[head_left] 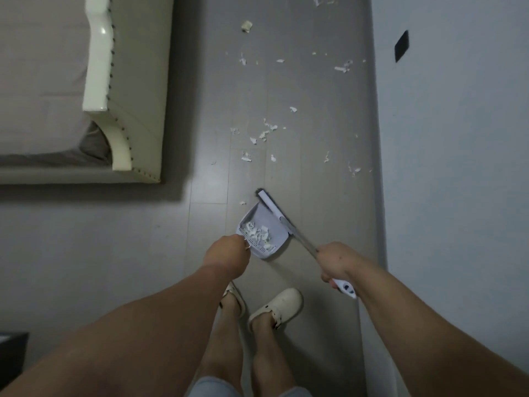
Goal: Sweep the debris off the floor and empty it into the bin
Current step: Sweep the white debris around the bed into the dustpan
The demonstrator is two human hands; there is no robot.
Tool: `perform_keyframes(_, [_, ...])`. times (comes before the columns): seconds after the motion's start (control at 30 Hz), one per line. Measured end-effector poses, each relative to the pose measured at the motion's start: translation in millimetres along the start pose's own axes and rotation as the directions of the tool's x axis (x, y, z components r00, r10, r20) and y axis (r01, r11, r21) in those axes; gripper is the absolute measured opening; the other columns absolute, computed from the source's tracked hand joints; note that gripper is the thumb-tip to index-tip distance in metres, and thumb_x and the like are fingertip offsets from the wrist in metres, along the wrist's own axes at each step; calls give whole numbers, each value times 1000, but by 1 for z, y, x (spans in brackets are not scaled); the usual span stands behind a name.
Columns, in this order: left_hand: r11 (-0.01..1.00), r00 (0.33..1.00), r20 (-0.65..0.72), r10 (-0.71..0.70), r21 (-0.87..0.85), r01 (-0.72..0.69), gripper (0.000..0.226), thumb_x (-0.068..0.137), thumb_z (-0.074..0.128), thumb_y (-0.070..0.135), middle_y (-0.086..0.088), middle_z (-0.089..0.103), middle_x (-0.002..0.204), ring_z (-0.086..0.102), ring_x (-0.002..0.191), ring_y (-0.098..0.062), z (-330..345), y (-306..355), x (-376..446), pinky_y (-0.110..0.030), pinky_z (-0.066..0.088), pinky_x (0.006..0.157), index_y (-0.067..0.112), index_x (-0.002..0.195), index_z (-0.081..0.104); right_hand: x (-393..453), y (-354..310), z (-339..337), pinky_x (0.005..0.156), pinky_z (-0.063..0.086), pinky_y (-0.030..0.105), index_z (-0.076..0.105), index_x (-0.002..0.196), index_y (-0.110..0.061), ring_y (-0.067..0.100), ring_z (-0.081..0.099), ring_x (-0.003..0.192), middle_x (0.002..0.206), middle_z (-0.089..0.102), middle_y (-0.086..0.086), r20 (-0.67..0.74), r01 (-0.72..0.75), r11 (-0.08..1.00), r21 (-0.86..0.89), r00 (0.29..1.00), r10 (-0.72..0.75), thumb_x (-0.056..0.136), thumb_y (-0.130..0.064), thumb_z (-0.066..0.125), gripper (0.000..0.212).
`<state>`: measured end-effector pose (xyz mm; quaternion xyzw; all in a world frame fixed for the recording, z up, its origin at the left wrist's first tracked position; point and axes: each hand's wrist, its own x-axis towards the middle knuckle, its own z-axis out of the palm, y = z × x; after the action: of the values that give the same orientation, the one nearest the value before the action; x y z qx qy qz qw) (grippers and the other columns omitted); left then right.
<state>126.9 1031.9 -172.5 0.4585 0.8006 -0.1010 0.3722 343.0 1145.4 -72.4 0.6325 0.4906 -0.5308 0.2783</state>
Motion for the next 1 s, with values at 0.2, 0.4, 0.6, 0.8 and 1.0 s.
perform_keyframes(0.2, [999, 999, -45, -29, 14, 30, 25, 93, 48, 33, -2, 70, 85, 61, 72, -27, -14, -48, -31, -29, 41, 61, 23, 96, 71, -4, -14, -41, 43, 37, 21, 60, 126, -18, 19, 44, 41, 66, 52, 12, -75, 25, 1000, 2, 997, -25, 88, 2, 40, 47])
perform_keyframes(0.4, [994, 989, -108, -106, 1, 107, 23, 96, 50, 32, -2, 70, 83, 64, 76, -29, -43, -121, -56, -29, 40, 60, 23, 98, 72, 12, -93, -13, 42, 39, 20, 66, 104, 6, 21, 51, 37, 71, 62, 18, -51, 81, 981, -174, 994, -91, 85, 5, 42, 30])
perform_keyframes(0.6, [993, 979, -163, -118, 8, 121, 25, 94, 52, 32, -6, 74, 91, 68, 87, -34, -63, -187, -41, -33, 48, 67, 22, 101, 73, 21, -174, 49, 69, 54, 30, 60, 60, -4, 26, 59, 64, 68, 61, 13, 13, 31, 929, -368, 1000, -28, 87, 1, 57, 28])
perform_keyframes(0.8, [989, 984, -115, -137, -76, 129, 28, 95, 50, 35, -9, 74, 99, 68, 92, -33, -74, -200, 7, -34, 51, 73, 24, 105, 73, 38, -188, 98, 49, 42, 22, 46, 75, -12, 19, 46, 52, 68, 49, 8, 17, 35, 988, -151, 999, -33, 94, -6, 41, 21])
perform_keyframes(1.0, [986, 986, -81, -146, -87, 139, 24, 96, 50, 28, -12, 72, 103, 68, 93, -34, -90, -193, 24, -33, 47, 71, 18, 105, 70, 25, -218, 85, 46, 30, 14, 46, 67, -6, 15, 33, 30, 50, 49, 13, 12, -67, 998, -18, 998, 67, 90, -8, 35, 26])
